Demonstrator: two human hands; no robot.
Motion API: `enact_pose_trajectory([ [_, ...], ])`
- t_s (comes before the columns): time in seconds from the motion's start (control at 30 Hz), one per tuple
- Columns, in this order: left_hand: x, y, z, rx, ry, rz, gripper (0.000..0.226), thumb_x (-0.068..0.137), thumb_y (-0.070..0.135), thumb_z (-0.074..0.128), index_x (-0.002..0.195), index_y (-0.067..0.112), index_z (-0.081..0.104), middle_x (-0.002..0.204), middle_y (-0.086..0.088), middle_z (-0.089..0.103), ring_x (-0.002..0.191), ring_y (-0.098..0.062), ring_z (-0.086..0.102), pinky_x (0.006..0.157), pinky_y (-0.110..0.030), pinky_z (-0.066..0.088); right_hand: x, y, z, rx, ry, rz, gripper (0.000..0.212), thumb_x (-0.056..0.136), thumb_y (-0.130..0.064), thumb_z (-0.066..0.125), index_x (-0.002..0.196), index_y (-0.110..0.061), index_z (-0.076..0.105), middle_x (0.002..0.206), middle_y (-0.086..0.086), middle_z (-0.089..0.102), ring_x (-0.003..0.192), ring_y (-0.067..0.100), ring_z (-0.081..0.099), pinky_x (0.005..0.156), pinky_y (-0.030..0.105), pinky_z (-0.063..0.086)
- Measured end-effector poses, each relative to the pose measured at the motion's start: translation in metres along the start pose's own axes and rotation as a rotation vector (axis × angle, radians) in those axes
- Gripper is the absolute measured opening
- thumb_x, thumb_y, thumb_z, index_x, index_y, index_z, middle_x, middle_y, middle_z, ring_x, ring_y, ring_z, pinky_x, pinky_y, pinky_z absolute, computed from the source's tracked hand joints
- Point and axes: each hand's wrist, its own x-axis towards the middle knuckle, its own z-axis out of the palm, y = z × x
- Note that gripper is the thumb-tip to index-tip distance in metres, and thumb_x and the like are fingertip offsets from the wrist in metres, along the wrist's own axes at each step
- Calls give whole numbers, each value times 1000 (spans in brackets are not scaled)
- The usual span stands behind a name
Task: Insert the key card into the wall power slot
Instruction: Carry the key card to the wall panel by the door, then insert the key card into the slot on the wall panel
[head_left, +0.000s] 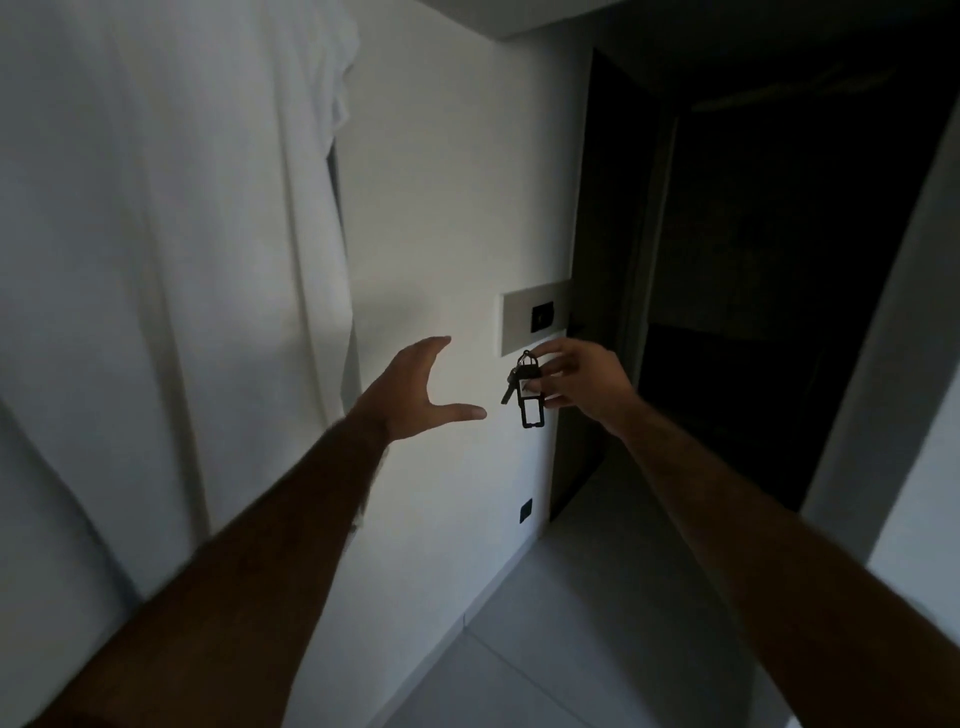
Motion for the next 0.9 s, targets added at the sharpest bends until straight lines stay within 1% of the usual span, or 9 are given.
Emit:
enact_pose_trajectory([
  [0.07,26,-5,3,3,4,12,129,52,90,69,156,24,31,161,4,36,148,-16,31,121,-34,28,16,-3,-9,-20,15,-22,45,78,4,78,120,-7,66,104,22,74,94,35,75,71,37,65],
  [0.17,67,-13,7,5,11,26,130,51,92,69,156,26,31,161,5,36,148,-14,31,120,-32,27,41,-5,-20,-23,40,-50,43,80,5,76,120,-5,65,109,24,72,98,37,74,79,47,64],
  [0.33,130,-19,20,34,-4,69,129,51,94,68,155,28,30,161,7,35,148,-12,30,115,-26,23,86,2,-42,-33,83,-45,43,81,7,74,121,-5,64,113,24,71,101,37,72,84,51,62],
  [0.43,164,-21,34,42,-4,87,129,50,96,66,155,29,30,161,7,35,147,-12,31,115,-26,24,112,13,-59,-39,92,-48,41,82,7,73,121,-5,64,113,23,70,102,36,72,83,49,62],
  [0.6,211,-16,71,59,1,105,130,50,96,64,155,27,30,161,5,36,147,-14,33,116,-28,26,151,42,-98,-68,112,-73,42,84,5,72,122,-12,64,106,8,73,95,23,75,76,41,65],
  [0.67,228,-12,89,64,7,101,131,49,97,64,155,27,30,161,5,36,147,-15,33,116,-29,27,167,55,-116,-74,99,-77,43,84,5,71,123,-12,64,108,9,73,96,22,74,76,40,65],
  [0.73,245,-7,106,71,12,86,131,49,97,63,155,27,30,162,4,35,147,-16,32,118,-34,29,182,65,-136,-85,80,-82,44,84,5,71,124,-11,63,109,11,72,96,23,74,75,39,65],
  [0.8,262,1,122,73,27,75,132,49,98,62,155,25,30,162,2,36,147,-17,33,118,-35,30,196,74,-156,-84,72,-93,46,84,6,71,125,-11,63,106,11,72,95,23,74,70,32,65],
  [0.9,290,16,145,64,53,67,132,50,97,62,155,23,32,160,0,38,145,-19,35,115,-32,30,215,87,-187,-97,56,-104,48,84,7,71,127,-13,62,99,4,71,92,20,74,65,24,64],
])
